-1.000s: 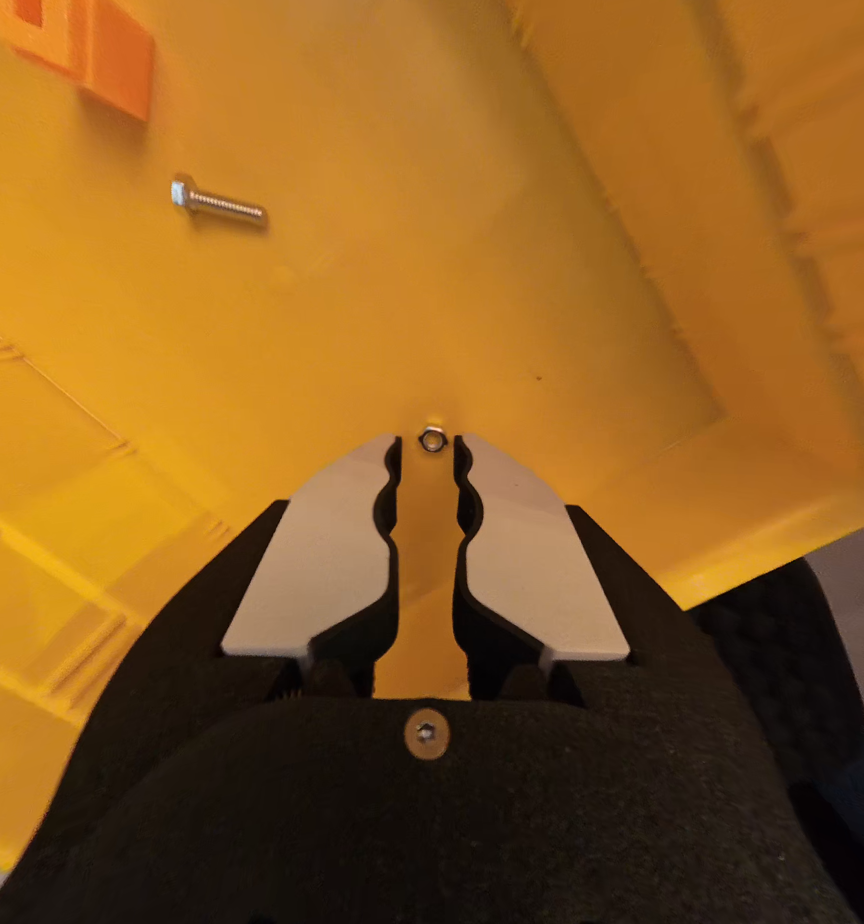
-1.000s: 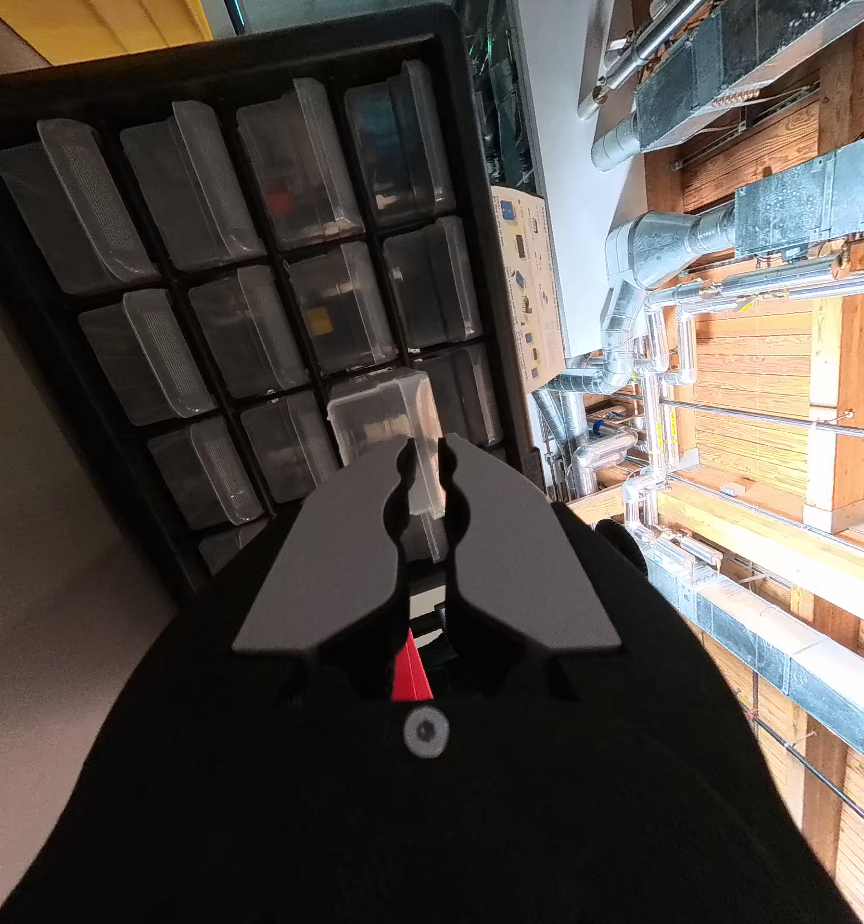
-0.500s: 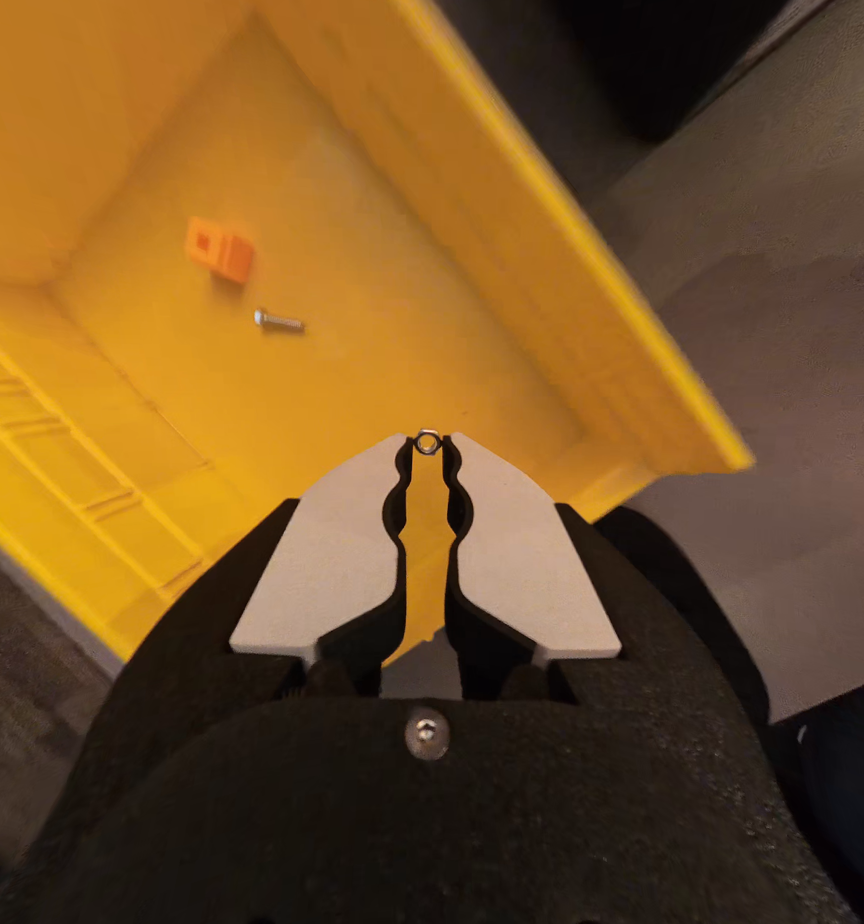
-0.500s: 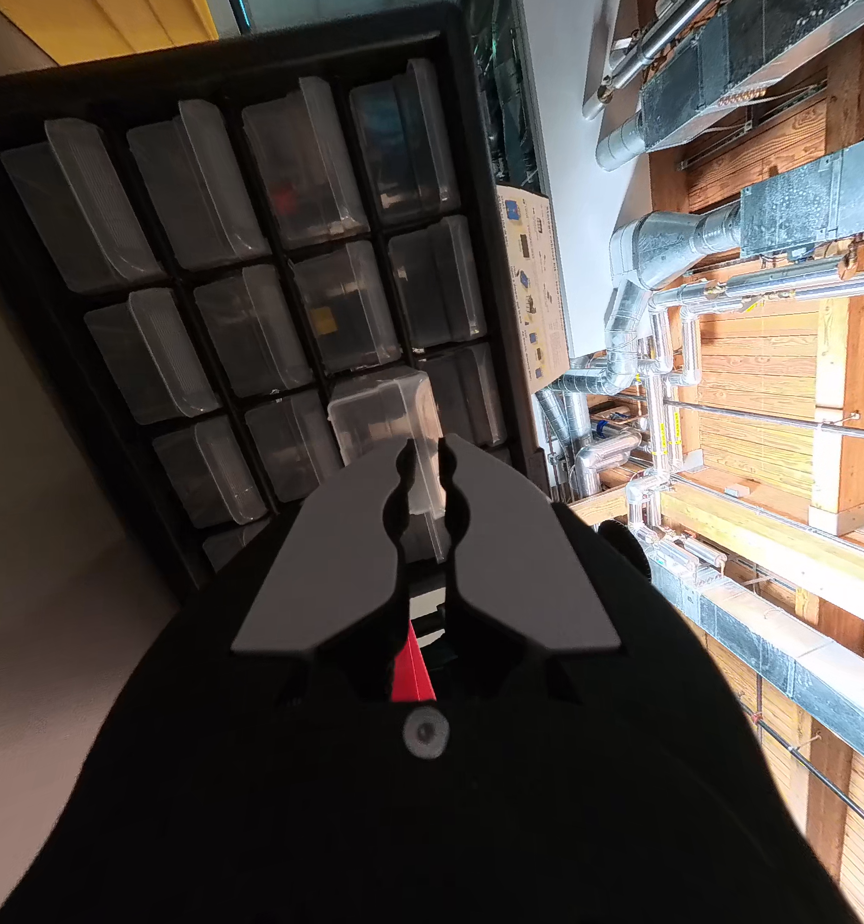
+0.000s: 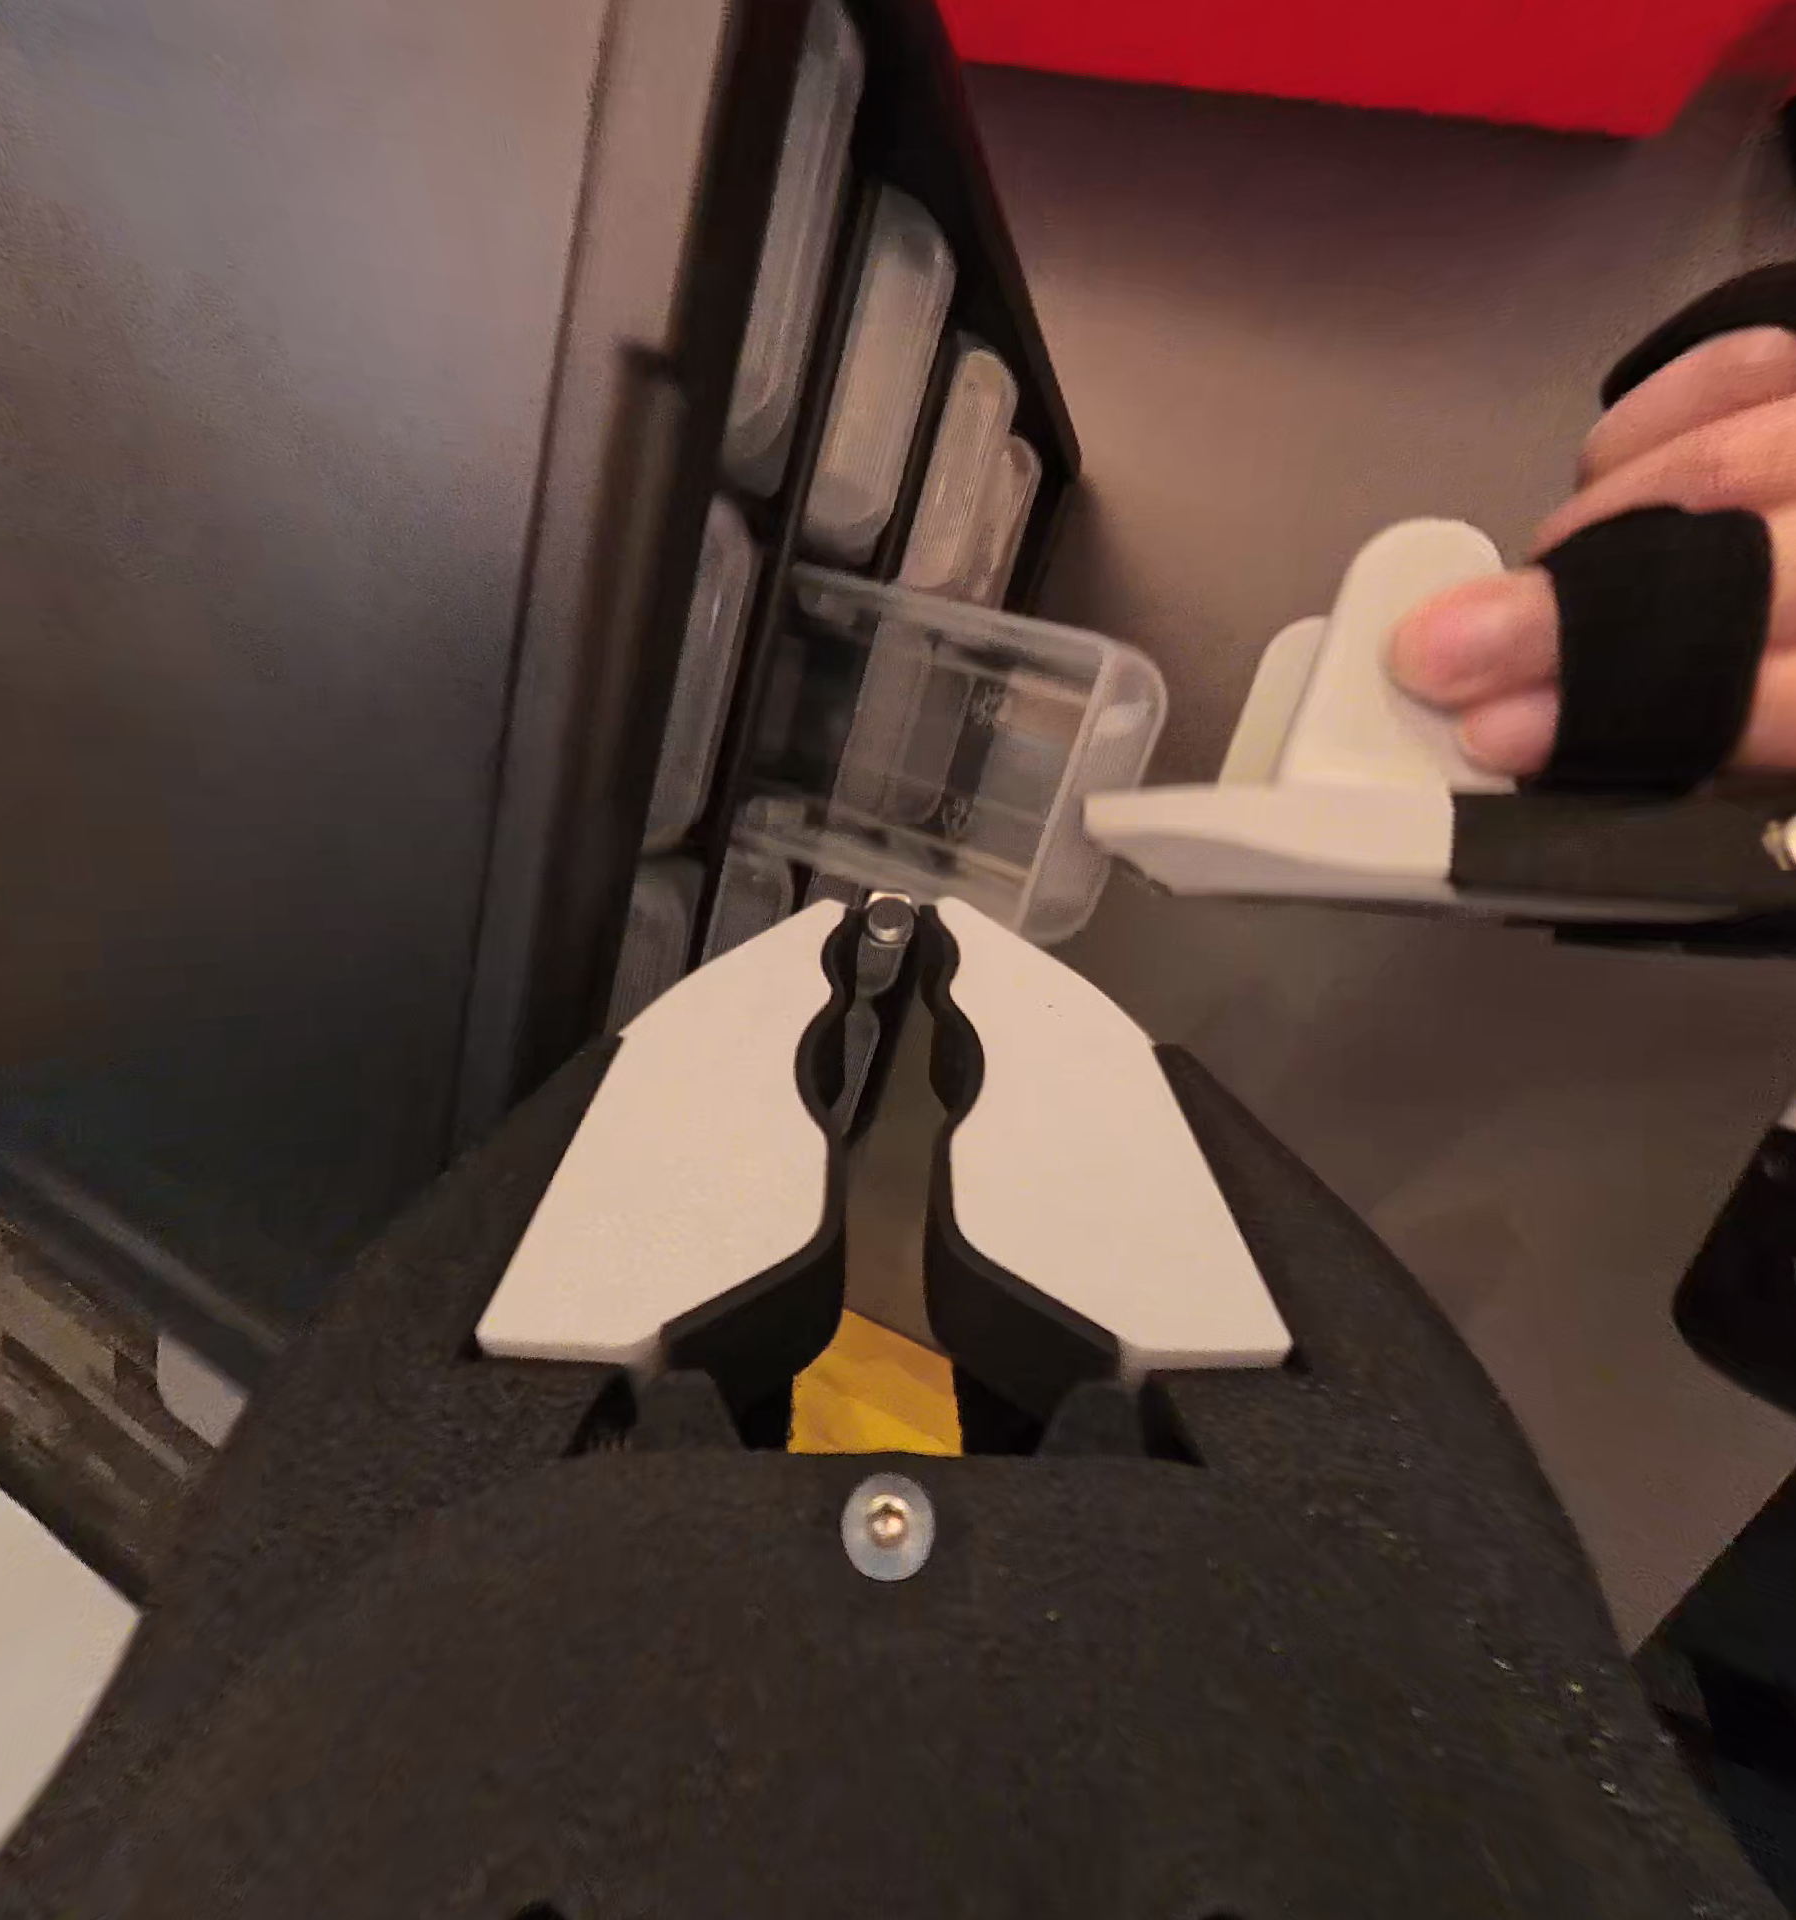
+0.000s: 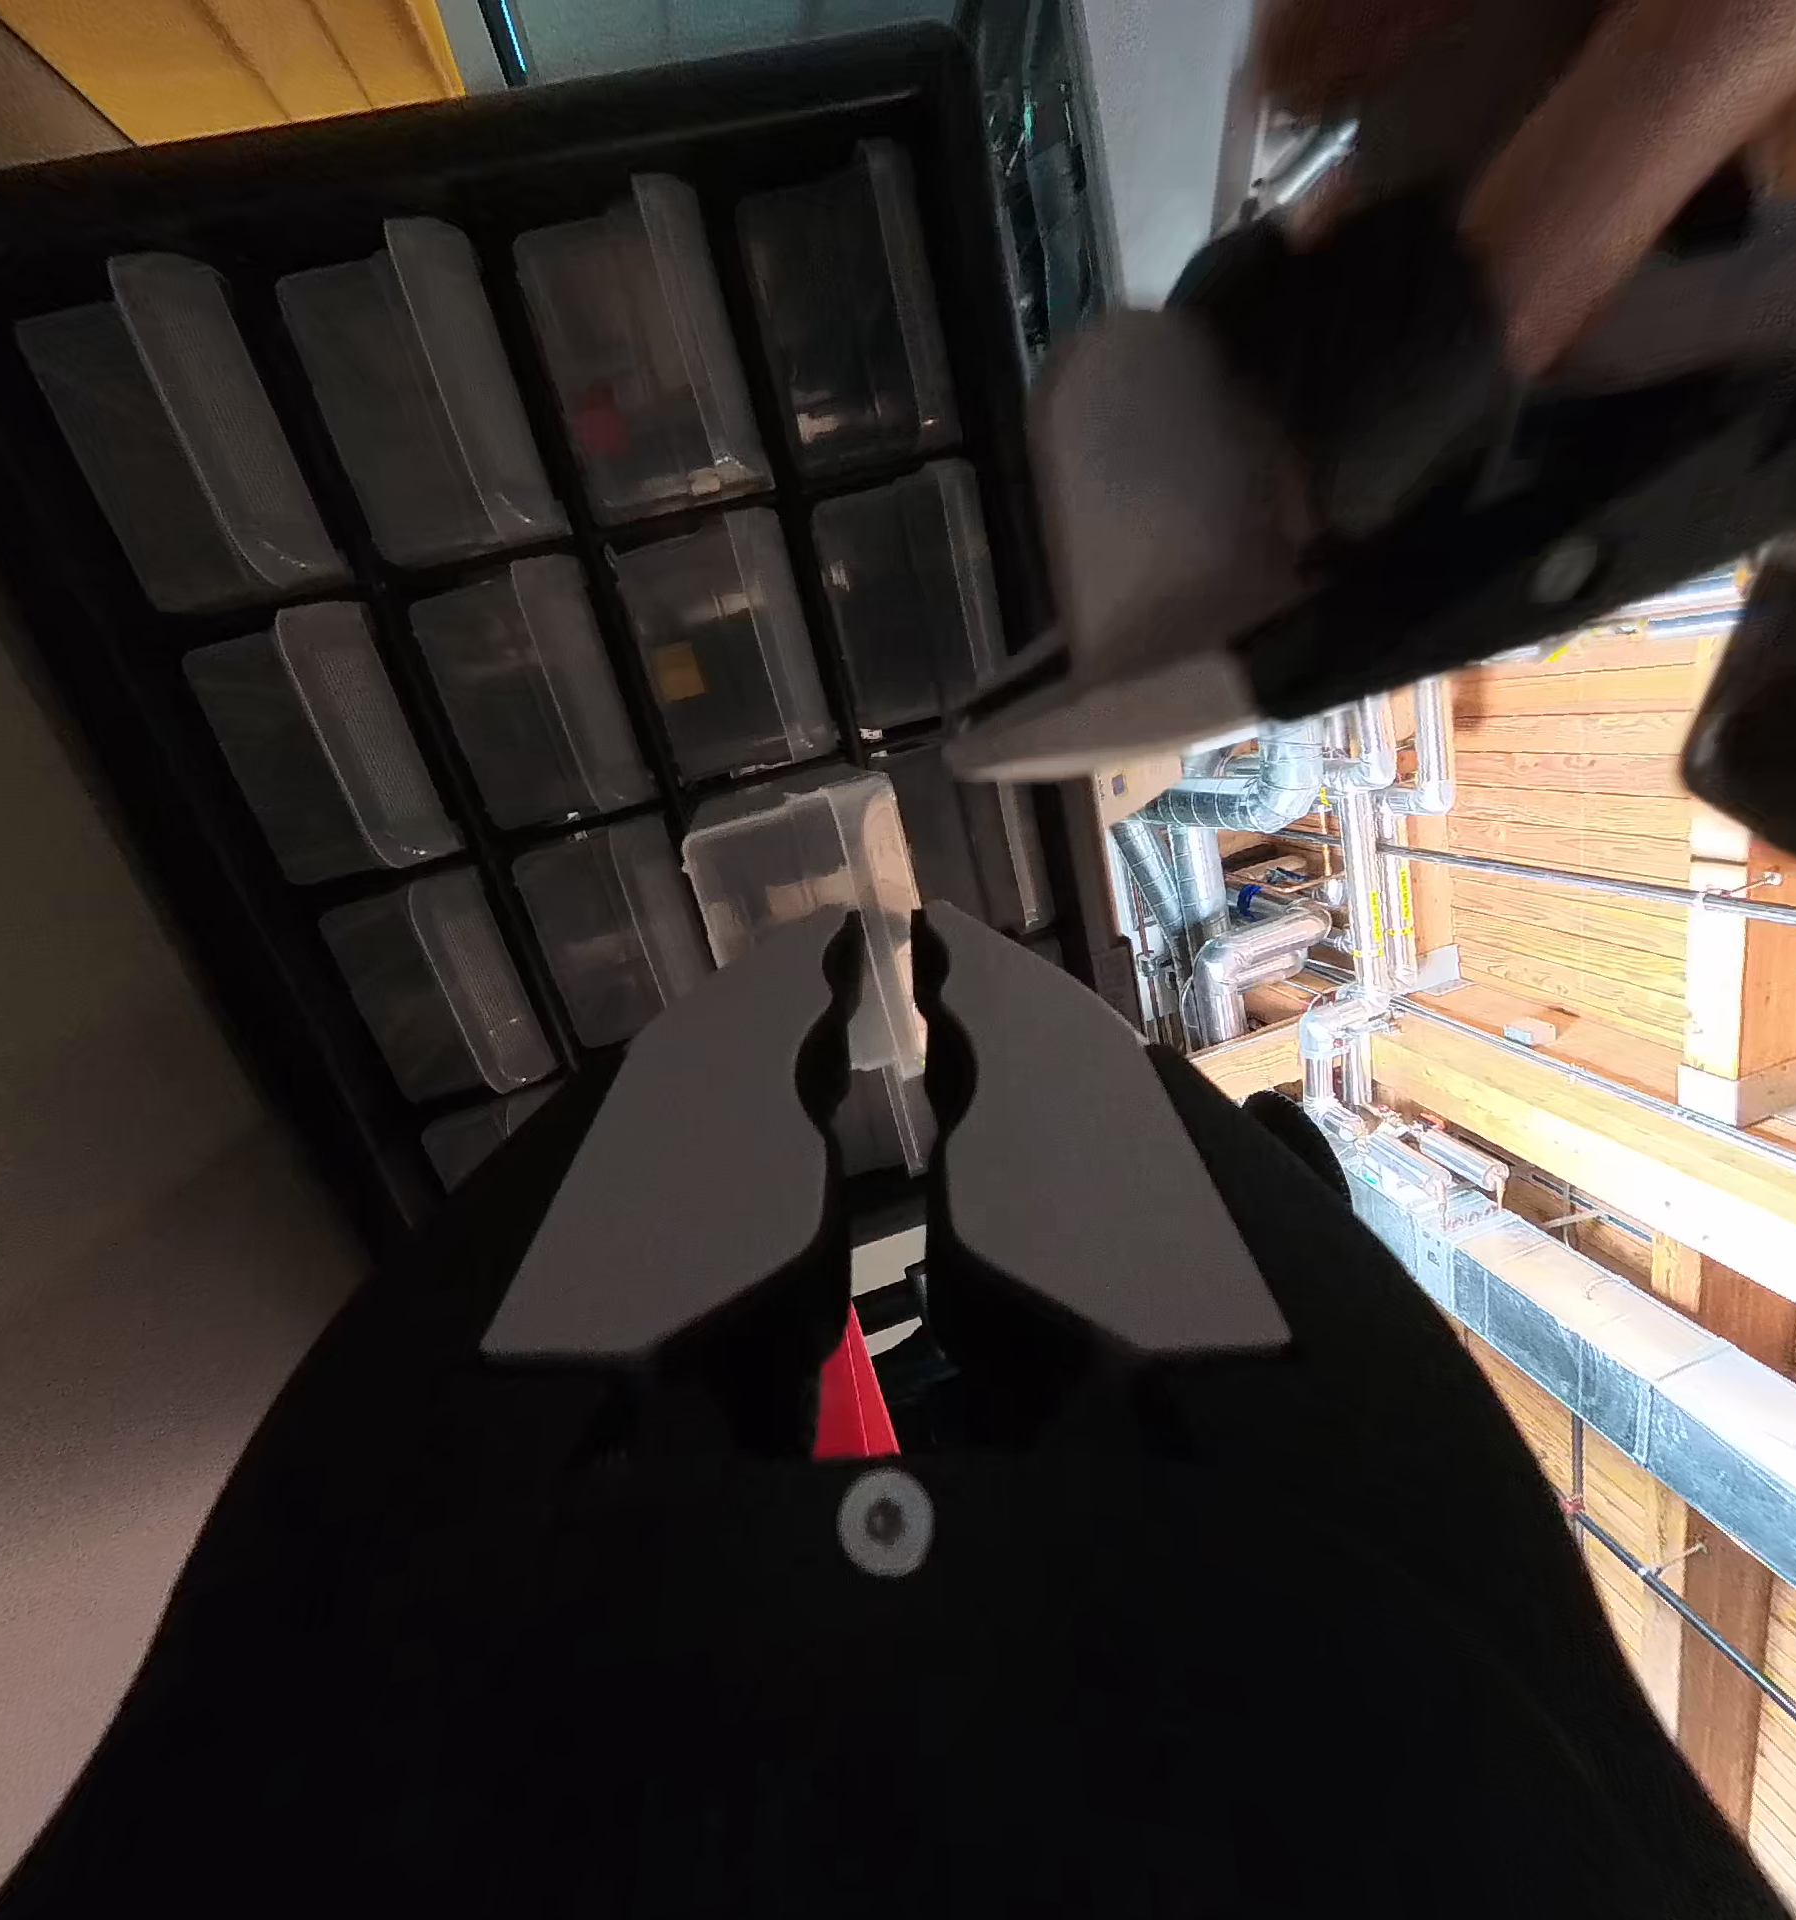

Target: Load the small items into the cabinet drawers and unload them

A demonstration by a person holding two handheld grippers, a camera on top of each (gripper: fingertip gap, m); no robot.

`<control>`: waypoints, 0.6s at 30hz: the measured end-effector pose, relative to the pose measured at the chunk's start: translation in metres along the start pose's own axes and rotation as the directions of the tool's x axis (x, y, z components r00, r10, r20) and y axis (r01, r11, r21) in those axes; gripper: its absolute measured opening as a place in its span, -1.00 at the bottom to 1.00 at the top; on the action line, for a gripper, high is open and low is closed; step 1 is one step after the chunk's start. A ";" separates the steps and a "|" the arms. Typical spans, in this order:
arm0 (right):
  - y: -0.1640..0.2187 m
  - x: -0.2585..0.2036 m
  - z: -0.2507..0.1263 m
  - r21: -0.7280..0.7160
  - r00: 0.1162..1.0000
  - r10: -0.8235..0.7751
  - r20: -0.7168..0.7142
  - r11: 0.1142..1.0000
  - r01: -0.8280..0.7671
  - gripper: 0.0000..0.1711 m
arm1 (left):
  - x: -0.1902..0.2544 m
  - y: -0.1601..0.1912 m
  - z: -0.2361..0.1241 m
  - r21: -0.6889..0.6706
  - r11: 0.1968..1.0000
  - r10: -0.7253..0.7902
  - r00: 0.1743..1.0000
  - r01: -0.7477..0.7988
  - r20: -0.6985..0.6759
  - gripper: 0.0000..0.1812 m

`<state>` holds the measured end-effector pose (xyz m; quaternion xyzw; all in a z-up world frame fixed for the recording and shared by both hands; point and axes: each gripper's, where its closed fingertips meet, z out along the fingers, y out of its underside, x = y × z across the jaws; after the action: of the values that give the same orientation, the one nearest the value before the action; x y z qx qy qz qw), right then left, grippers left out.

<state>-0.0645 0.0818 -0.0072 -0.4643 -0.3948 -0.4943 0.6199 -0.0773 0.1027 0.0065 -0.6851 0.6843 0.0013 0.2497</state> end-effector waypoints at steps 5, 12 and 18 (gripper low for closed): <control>0.001 -0.002 0.001 -0.003 1.000 0.009 0.008 1.000 -0.009 -0.88 | -0.001 -0.015 0.027 -0.061 0.996 0.059 0.998 -0.061 -0.039 -0.88; 0.003 -0.002 0.002 -0.008 1.000 0.019 0.019 1.000 -0.019 -0.88 | 0.005 -0.017 0.038 -0.108 0.986 0.122 0.991 -0.127 -0.052 -0.88; 0.002 -0.002 0.002 -0.007 1.000 0.020 0.023 1.000 -0.020 -0.88 | 0.004 -0.017 0.039 -0.116 0.986 0.120 0.992 -0.122 -0.024 -0.88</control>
<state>-0.0631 0.0840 -0.0087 -0.4760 -0.3956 -0.4840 0.6186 -0.0479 0.1116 -0.0233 -0.6557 0.7255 0.0509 0.2029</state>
